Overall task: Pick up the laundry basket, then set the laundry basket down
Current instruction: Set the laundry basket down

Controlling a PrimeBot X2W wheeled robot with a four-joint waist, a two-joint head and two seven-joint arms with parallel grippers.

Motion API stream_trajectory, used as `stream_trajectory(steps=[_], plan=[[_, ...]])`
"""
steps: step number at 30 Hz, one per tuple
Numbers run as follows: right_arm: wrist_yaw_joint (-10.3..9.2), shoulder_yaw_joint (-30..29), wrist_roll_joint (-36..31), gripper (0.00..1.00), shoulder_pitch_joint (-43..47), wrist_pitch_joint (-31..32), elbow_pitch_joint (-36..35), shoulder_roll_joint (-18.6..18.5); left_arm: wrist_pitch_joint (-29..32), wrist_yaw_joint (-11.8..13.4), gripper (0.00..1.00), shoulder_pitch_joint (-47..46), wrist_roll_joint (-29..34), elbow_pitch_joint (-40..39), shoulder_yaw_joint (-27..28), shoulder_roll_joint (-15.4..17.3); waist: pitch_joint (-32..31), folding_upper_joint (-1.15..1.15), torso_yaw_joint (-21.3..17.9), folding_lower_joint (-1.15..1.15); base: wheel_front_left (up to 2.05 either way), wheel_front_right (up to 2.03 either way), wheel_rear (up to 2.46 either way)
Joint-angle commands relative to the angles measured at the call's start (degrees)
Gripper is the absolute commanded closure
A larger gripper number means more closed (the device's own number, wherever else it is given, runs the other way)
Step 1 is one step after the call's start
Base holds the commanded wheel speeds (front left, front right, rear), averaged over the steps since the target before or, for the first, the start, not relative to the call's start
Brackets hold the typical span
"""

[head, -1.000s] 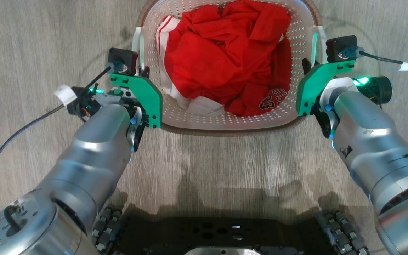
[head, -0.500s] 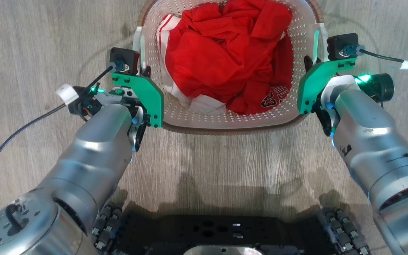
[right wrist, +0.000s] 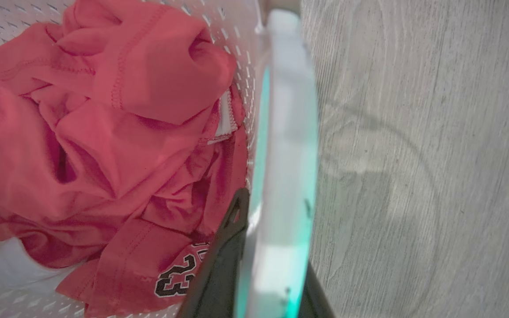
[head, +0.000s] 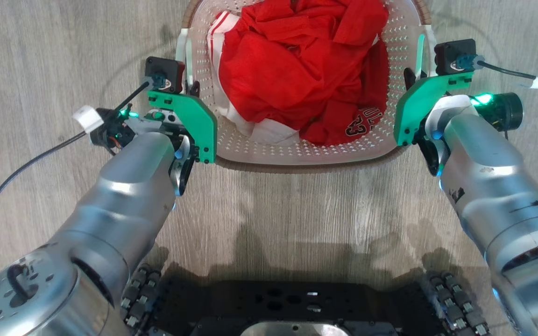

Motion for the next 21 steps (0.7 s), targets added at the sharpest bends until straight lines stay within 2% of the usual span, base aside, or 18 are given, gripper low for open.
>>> stream_trajectory(steps=[1, 2, 3, 4, 6, 9, 10, 11, 12, 13, 21], plan=[[-0.16, 0.05, -1.12, 0.94, 1.94, 0.34, 0.16, 0.39, -0.47, 0.70, 1.00, -0.06, -0.07, 0.32, -0.04, 2.12, 0.03, 0.00, 0.00, 0.00, 0.00, 0.00, 0.00], [-0.16, -0.32, -1.48, 0.89, 1.96, 0.36, 0.16, 0.41, -0.34, 0.72, 1.00, -0.03, -0.30, 0.34, -0.03, 2.12, 0.05, 0.00, 0.00, 0.00, 0.00, 0.00, 0.00], [-0.16, -0.67, -1.85, 0.85, 1.98, 0.39, 0.16, 0.42, -0.01, 0.69, 0.95, 0.05, -0.56, 0.36, -0.04, 2.12, 0.07, 0.00, 0.01, 0.00, 0.00, 0.00, 0.00], [-0.16, -1.02, -2.20, 0.82, 1.99, 0.40, 0.16, 0.44, 0.12, 0.69, 0.84, 0.06, -0.71, 0.34, -0.11, 2.12, 0.09, 0.00, 0.02, 0.00, 0.00, 0.00, 0.00], [-0.16, -1.67, -2.90, 0.75, 2.02, 0.41, 0.16, 0.46, 0.25, 0.76, 0.78, 0.11, -1.00, 0.31, -0.25, 2.12, 0.14, 0.00, 0.03, 0.00, 0.00, 0.00, 0.00], [-0.16, -2.51, -3.71, 0.54, 2.05, 0.40, 0.16, 0.48, 0.46, 0.86, 0.60, 0.20, -1.42, 0.22, -0.47, 2.12, 0.18, 0.00, 0.07, 0.00, 0.00, 0.00, 0.00], [-0.16, -2.65, -3.81, 0.29, 2.06, 0.37, 0.16, 0.49, 0.61, 0.88, 0.52, 0.25, -1.62, 0.16, -0.52, 2.12, 0.18, 0.00, 0.13, 0.00, 0.00, 0.00, 0.00], [-0.16, -2.75, -3.88, 0.00, 2.08, 0.31, 0.16, 0.49, 0.71, 0.92, 0.35, 0.28, -1.77, 0.09, -0.59, 2.12, 0.17, 0.00, 0.16, 0.00, 0.00, 0.00, 0.00], [-0.16, -2.81, -3.91, 0.00, 2.12, 0.28, 0.16, 0.49, 0.74, 0.99, 0.04, 0.30, -1.92, 0.06, -0.66, 2.11, 0.14, 0.00, 0.20, 0.00, 0.00, 0.00, 0.00], [-0.16, -2.89, -3.93, 0.00, 2.19, 0.16, 0.16, 0.50, 0.80, 1.19, 0.00, 0.38, -2.30, 0.01, -0.70, 2.11, 0.03, 0.00, 0.23, 0.00, 0.00, 0.00, 0.00], [-0.16, -3.19, -4.31, 0.00, 2.16, -0.85, 0.16, 0.50, -0.20, 1.65, 0.00, 0.95, -3.49, 0.27, -0.81, 2.11, -1.71, 0.00, 0.09, 0.00, 0.00, 0.00, 0.00]])
